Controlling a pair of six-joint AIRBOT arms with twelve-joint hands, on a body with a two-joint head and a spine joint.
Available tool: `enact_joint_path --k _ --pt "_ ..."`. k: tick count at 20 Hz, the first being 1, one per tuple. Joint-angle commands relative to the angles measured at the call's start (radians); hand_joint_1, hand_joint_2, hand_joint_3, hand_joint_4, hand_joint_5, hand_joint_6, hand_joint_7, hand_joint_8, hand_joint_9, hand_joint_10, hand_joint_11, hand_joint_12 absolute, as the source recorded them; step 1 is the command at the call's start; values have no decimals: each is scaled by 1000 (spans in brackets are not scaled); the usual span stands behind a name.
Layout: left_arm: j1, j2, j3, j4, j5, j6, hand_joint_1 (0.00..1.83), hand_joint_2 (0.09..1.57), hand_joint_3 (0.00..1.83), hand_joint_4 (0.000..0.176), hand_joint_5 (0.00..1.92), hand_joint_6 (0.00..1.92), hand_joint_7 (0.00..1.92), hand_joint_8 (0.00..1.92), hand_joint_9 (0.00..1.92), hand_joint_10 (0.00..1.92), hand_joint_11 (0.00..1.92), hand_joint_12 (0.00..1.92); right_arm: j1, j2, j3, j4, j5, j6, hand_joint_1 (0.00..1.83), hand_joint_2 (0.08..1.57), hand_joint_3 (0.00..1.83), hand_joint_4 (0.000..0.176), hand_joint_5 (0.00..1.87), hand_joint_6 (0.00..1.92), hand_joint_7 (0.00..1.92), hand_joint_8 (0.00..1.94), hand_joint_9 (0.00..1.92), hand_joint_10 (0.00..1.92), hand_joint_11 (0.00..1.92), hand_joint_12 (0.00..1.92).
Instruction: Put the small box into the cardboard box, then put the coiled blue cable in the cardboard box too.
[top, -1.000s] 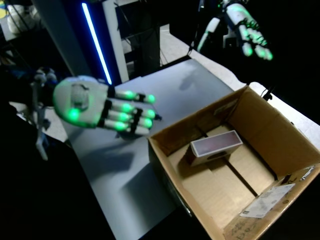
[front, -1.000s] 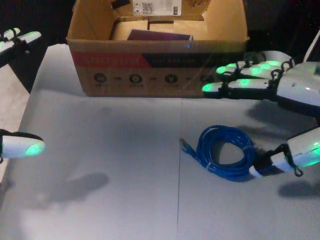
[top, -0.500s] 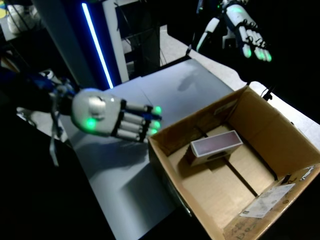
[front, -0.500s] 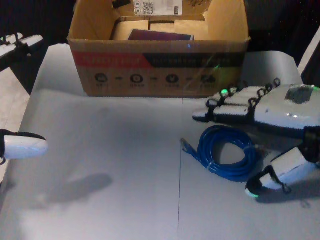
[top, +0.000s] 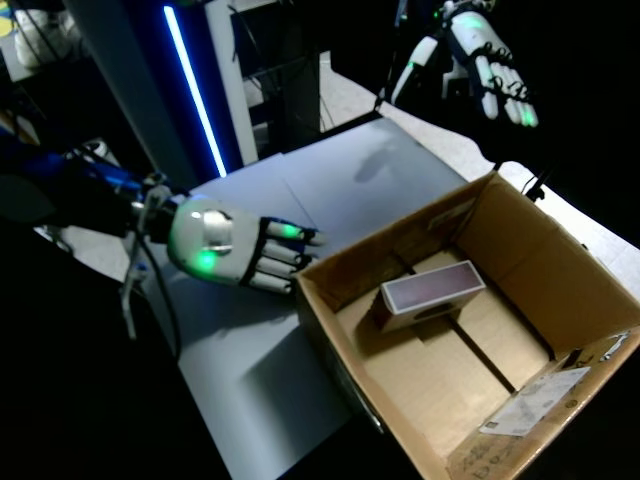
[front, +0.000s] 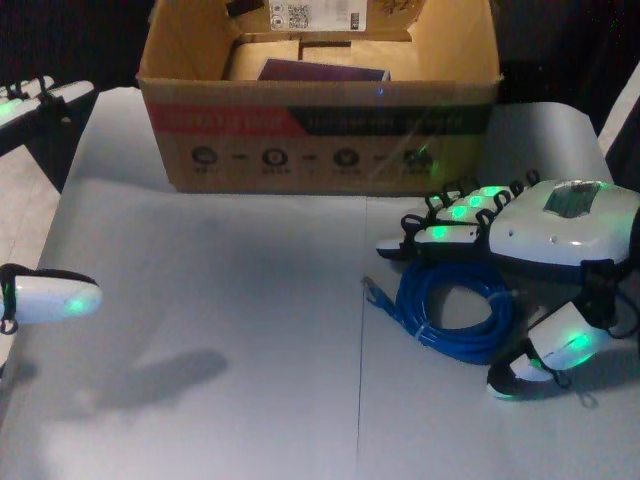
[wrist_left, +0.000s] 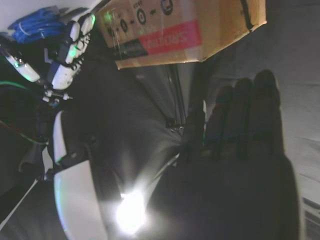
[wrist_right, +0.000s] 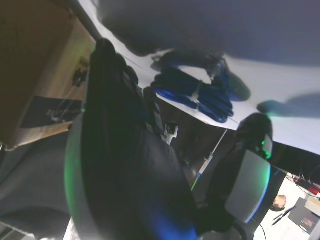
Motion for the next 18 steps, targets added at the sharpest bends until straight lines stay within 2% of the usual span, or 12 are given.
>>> enact_joint_path --k 1,3,5,9,10,12,14,15,17,18 --pt "-6 -1 7 -13 -123 -6 691 782 0 176 132 3 61 5 30 7 70 22 14 -3 5 14 78 0 872 859 9 176 93 15 0 0 0 0 36 28" --pt "-6 -5 9 -13 -123 -13 690 790 2 176 136 3 66 4 30 4 68 19 14 -11 11 6 52 0 940 866 0 176 168 5 0 0 16 2 75 77" --pt "-6 -8 10 -13 -123 -16 709 796 3 176 143 4 69 3 18 0 51 10 13 -20 14 -5 35 0 980 846 0 176 203 1 0 0 50 3 0 451" --pt "-6 -8 9 -12 -123 -18 696 803 4 176 139 1 63 0 19 1 55 10 13 -23 14 -6 34 1 1024 874 3 176 246 2 41 7 125 10 0 724" --pt "-6 -8 9 -12 -125 -19 689 804 4 176 139 0 61 0 18 0 54 9 13 -22 14 -6 34 1 1010 907 1 168 268 0 101 2 190 8 0 858" --pt "-6 -9 9 -12 -126 -20 687 804 2 176 149 4 70 3 23 2 64 13 13 -21 14 -5 34 1 1011 945 1 144 296 1 164 4 282 14 54 862" --pt "-6 -10 9 -12 -125 -21 685 803 1 176 149 3 74 4 27 3 68 14 13 -18 14 1 34 1 1032 977 0 110 335 0 239 1 469 21 181 794" --pt "-6 -11 9 -12 -125 -21 660 810 3 176 142 0 71 2 28 2 65 12 13 -17 14 3 34 1 1021 1008 2 85 360 1 328 10 596 41 375 888" --pt "-6 -12 9 -12 -124 -21 672 812 3 176 145 1 72 1 27 1 63 10 13 -16 14 5 34 1 1027 1028 1 53 411 2 422 13 725 60 499 926" --pt "-6 -13 9 -12 -124 -21 672 813 3 176 145 1 71 1 28 2 65 11 13 -15 14 7 34 1 1046 1024 0 27 467 2 485 12 799 62 564 926"
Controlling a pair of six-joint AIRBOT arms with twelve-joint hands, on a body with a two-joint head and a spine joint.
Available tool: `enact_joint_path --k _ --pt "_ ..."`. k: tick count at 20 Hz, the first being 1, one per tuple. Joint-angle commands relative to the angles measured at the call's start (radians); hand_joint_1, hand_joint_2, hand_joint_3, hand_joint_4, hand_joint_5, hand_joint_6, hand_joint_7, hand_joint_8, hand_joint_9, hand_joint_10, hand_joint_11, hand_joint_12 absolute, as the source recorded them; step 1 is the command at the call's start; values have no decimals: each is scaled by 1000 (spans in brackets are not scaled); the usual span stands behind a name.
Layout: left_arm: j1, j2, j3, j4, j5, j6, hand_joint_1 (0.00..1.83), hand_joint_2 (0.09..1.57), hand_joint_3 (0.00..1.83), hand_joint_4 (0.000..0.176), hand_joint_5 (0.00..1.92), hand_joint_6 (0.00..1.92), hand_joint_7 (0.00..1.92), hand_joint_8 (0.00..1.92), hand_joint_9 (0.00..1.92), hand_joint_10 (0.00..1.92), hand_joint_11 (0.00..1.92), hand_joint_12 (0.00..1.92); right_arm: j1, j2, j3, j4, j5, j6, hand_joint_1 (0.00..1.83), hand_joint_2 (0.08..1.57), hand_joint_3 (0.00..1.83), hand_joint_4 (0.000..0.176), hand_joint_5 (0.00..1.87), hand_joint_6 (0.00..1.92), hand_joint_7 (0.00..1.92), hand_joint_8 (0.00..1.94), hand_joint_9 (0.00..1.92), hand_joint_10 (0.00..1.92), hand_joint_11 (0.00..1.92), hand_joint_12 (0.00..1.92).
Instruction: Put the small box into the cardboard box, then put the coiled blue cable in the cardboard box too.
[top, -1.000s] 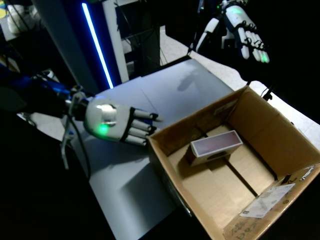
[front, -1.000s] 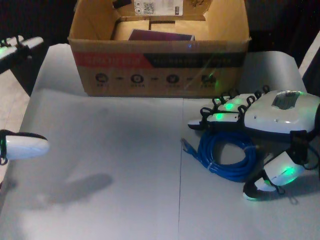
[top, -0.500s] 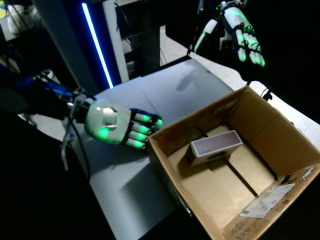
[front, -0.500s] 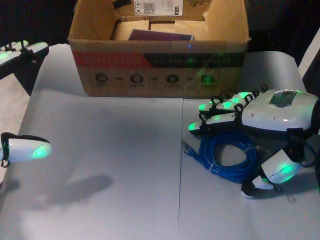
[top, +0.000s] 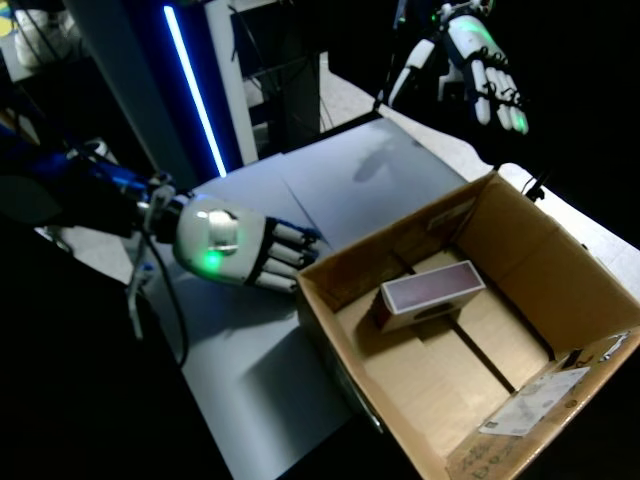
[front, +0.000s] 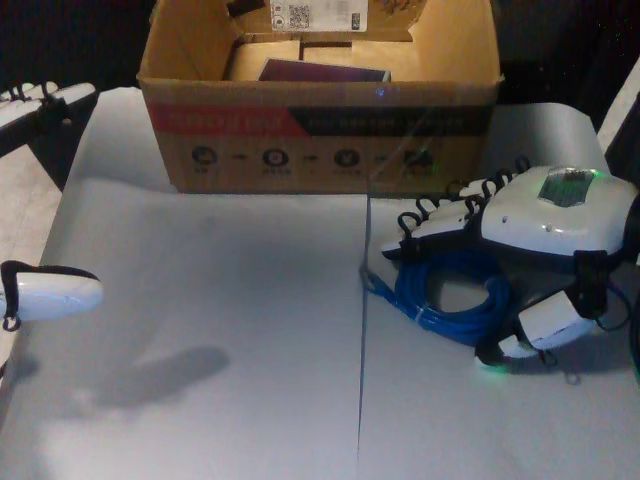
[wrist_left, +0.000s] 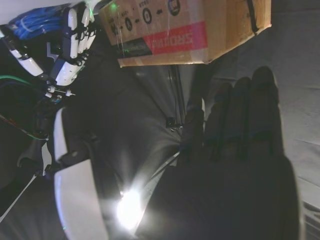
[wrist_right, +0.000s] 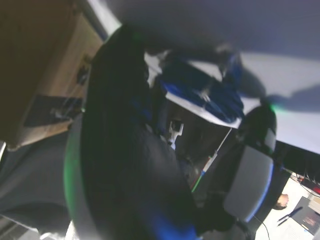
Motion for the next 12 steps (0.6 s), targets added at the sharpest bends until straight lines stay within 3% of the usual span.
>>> enact_joint_path --k 1,2,3,4,5,6,7,8,10,12 --pt "-6 -5 5 -7 -122 -6 681 815 3 176 147 1 70 0 32 2 72 13 5 -1 2 7 29 2 1062 1050 0 0 628 8 620 22 950 114 717 1044" --pt "-6 -6 5 -7 -122 -7 678 814 2 176 148 2 71 1 33 3 75 14 5 0 2 8 29 2 1083 1057 0 0 703 12 699 9 980 318 794 1122" --pt "-6 -6 5 -7 -122 -7 677 816 3 176 151 3 75 2 37 4 77 15 5 1 2 12 29 2 1096 1061 0 0 777 1 767 18 882 773 858 1164" --pt "-6 -7 5 -7 -122 -7 673 818 3 176 152 2 76 2 37 3 73 12 5 2 2 13 29 2 1132 1144 0 0 911 828 842 81 842 1245 970 1235" --pt "-6 -7 5 -7 -122 -7 671 817 2 176 153 2 77 2 38 3 73 13 5 3 1 15 29 2 1124 1164 0 0 869 1089 895 137 881 1325 998 1303" --pt "-6 -8 5 -7 -122 -7 672 817 2 176 151 1 77 2 39 3 76 13 5 5 -1 18 29 2 1118 1166 0 0 877 1126 740 742 923 1424 999 1465" --pt "-6 -9 5 -7 -122 -7 656 809 0 176 146 0 78 2 41 3 80 15 5 7 -3 19 30 2 1129 1146 1 0 917 1066 759 1157 990 1475 1049 1527" --pt "-6 -10 5 -7 -121 -8 649 806 0 176 145 0 80 2 45 4 83 15 5 13 -9 19 31 2 1139 1128 0 0 959 1004 843 1255 1029 1510 1081 1576" --pt "-6 -11 6 -7 -121 -9 642 814 1 176 141 0 79 1 42 2 77 12 5 24 -20 19 44 2 1141 1122 0 0 970 990 1124 1196 1233 1558 1243 1685" --pt "-6 -13 6 -7 -121 -10 637 812 0 176 139 0 80 1 40 0 73 10 5 40 -34 20 69 2 1142 1123 0 0 964 997 1128 1229 1282 1567 1284 1700"
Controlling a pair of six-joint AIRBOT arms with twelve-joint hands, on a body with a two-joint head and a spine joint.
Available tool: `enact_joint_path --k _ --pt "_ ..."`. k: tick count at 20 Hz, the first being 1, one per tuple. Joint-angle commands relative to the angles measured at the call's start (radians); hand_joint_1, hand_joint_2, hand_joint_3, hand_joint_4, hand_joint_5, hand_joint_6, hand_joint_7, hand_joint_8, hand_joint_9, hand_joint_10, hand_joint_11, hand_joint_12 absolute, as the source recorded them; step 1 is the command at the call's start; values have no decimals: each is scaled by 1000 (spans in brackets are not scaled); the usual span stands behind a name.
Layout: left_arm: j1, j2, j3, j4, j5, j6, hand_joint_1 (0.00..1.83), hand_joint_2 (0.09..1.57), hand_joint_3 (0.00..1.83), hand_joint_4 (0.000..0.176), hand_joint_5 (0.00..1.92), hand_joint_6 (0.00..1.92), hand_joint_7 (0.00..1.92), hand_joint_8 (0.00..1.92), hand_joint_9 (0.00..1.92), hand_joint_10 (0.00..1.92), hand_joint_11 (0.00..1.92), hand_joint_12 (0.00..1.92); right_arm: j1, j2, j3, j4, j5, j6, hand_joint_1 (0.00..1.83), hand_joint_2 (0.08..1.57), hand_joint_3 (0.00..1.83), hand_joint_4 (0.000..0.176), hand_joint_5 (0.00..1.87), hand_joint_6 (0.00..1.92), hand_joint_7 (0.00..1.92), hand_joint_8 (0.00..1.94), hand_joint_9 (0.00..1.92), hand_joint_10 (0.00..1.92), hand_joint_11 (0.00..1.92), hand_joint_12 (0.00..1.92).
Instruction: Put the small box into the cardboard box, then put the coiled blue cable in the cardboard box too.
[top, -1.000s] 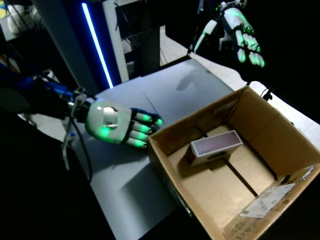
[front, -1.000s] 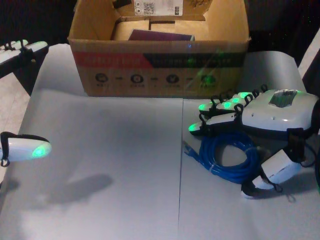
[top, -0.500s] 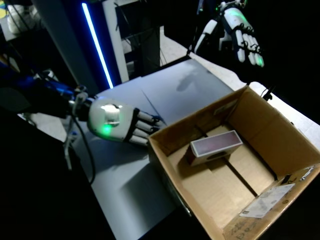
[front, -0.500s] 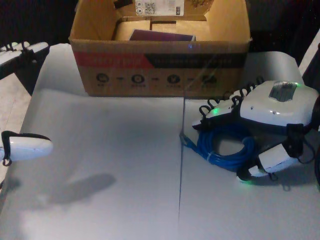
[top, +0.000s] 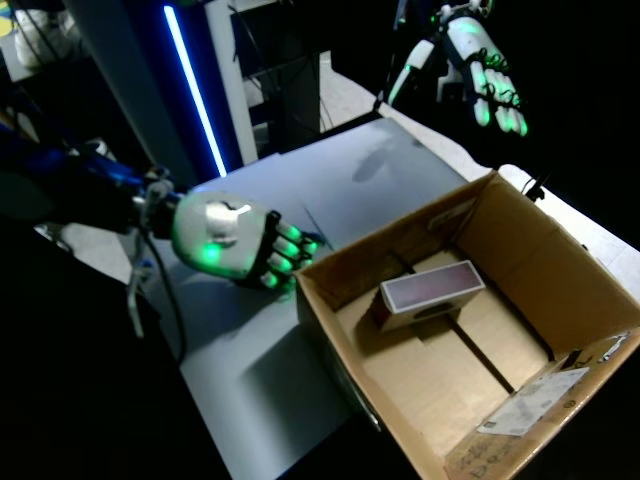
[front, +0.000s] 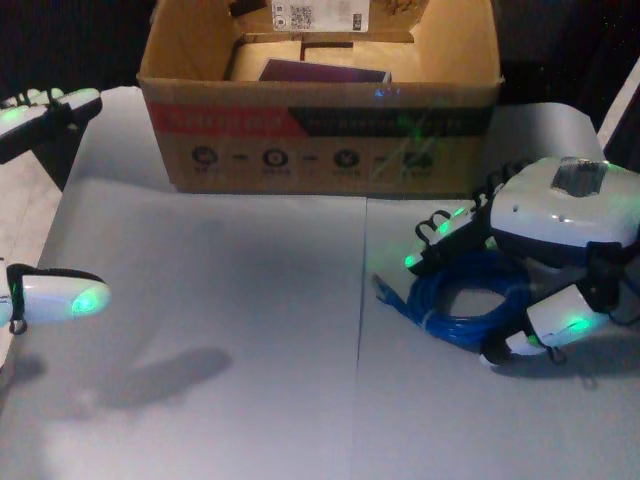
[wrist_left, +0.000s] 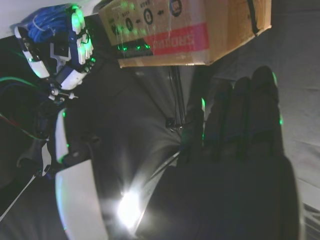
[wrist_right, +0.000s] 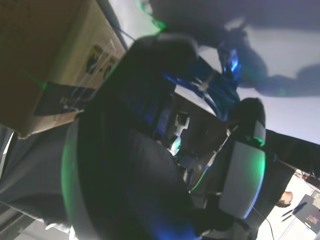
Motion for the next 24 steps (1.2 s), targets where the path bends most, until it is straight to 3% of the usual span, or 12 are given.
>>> enact_joint_path --k 1,4,5,8,10,13,16,17,19,20,21,24 --pt "-6 -2 3 -9 -123 -8 629 814 1 176 138 0 81 1 38 0 70 8 1 6 -9 -1 53 -2 1145 1120 0 0 970 988 1112 1297 1279 1621 1279 1764" --pt "-6 -5 4 -9 -122 -9 640 818 2 176 141 1 88 2 41 0 69 7 2 37 -36 3 99 -2 1138 1132 0 0 947 1026 1142 1382 1323 1652 1313 1816" --pt "-6 -6 4 -9 -121 -9 623 813 0 176 140 0 89 2 44 2 72 8 2 57 -52 8 126 -2 1143 1126 0 0 959 1006 1172 1363 1349 1607 1332 1752" --pt "-6 -7 5 -9 -119 -9 618 814 0 176 135 0 84 0 47 2 78 10 29 117 -94 15 191 -2 1146 1131 0 0 949 1018 1218 1129 1363 1467 1306 1665" --pt "-3 -7 4 -12 -124 -10 640 814 0 176 142 3 85 1 45 1 77 9 64 155 -117 14 230 -2 1144 1133 0 0 944 1029 1185 1282 1356 1649 1324 1817" --pt "-3 -10 4 -12 -122 -10 650 813 0 176 160 7 101 5 69 8 94 16 99 202 -142 15 302 -2 1130 1173 1 0 865 1147 1192 1728 1420 1844 1495 1921" --pt "-2 -13 6 -14 -122 -10 647 823 3 175 166 5 102 3 75 7 100 16 140 241 -166 10 351 -2 1119 1198 3 0 812 1225 1126 1622 1327 1778 1334 1880" --pt "-2 -15 6 -16 -122 -10 658 826 4 170 169 6 101 2 75 6 98 15 149 250 -169 10 372 -2 1124 1189 0 0 830 1200 1141 1617 1343 1760 1361 1857" --pt "-2 -18 7 -18 -120 -10 679 852 10 163 143 0 57 0 21 0 69 2 182 266 -174 10 409 -2 1111 1208 2 0 795 1253 1161 1847 1461 1914 1508 1921" --pt "-2 -18 7 -18 -121 -10 689 854 9 166 142 0 54 0 18 0 75 4 214 272 -175 7 419 -2 887 1477 11 0 378 1837 929 1937 1370 1921 1445 1921" --pt "-2 -19 8 -18 -122 -10 682 842 2 167 154 5 70 6 40 8 127 26 238 275 -175 4 423 -2 1073 1294 0 0 669 1431 919 1941 1387 1921 1510 1921" --pt "-2 -25 12 -17 -125 -10 681 832 0 176 161 4 75 4 43 5 133 29 294 274 -162 4 425 -2 1097 1253 0 0 723 1351 935 1941 1383 1921 1495 1921"
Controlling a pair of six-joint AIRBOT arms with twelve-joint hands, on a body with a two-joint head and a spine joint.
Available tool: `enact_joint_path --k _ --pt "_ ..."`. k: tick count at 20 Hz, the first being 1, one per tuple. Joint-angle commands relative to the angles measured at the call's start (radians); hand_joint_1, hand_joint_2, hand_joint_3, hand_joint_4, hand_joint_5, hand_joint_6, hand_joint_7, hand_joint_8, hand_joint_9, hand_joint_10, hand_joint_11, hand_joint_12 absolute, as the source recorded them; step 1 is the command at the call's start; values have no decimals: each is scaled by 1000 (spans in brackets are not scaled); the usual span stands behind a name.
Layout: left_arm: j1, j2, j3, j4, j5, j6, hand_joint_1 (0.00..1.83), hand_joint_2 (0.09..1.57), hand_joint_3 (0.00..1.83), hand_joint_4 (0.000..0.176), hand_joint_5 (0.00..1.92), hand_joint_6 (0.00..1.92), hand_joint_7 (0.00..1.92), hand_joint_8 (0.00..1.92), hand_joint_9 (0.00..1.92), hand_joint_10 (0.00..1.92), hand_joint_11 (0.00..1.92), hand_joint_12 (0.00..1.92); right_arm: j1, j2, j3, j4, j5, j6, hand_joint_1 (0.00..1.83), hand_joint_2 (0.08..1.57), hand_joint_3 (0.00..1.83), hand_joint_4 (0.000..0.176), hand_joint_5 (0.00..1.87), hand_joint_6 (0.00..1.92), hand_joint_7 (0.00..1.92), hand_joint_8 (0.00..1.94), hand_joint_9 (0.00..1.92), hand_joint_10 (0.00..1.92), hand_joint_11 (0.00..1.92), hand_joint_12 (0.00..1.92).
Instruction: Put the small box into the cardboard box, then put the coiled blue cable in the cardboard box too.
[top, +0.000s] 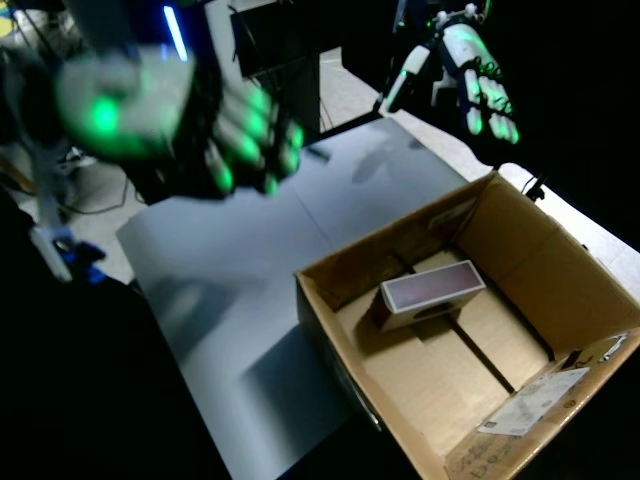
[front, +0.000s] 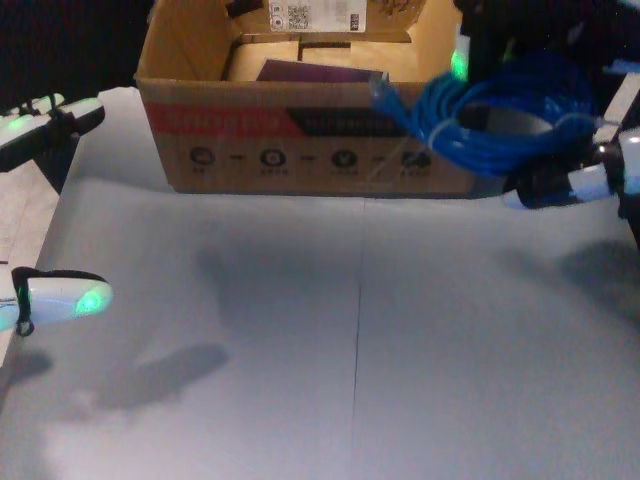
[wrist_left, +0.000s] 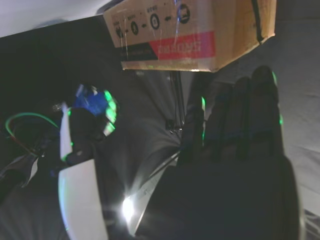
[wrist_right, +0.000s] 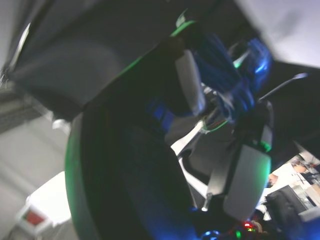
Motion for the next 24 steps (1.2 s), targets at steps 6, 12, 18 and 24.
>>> enact_joint_path --k 6,12,18,24 --pt "-6 -6 12 3 -132 -13 696 848 4 150 171 2 82 2 47 2 118 24 72 -54 64 114 95 1 1098 1251 0 0 724 1349 935 1941 1383 1921 1495 1921" --pt "-9 -14 17 3 -129 -17 692 841 0 154 151 2 68 5 44 6 123 27 167 -163 201 179 74 0 1144 1143 0 0 925 1056 1159 1612 1352 1812 1343 1921" --pt "-19 -22 29 8 -124 -25 715 839 0 166 143 1 61 1 36 0 110 18 214 -341 398 321 -21 0 1154 1122 0 0 970 986 1161 1815 1390 1901 1399 1921" --pt "-49 -42 52 36 -102 -42 740 827 0 176 154 4 52 0 24 0 88 7 222 -556 638 384 -222 0 1165 1109 0 0 993 945 1079 1901 1298 1921 1336 1921"
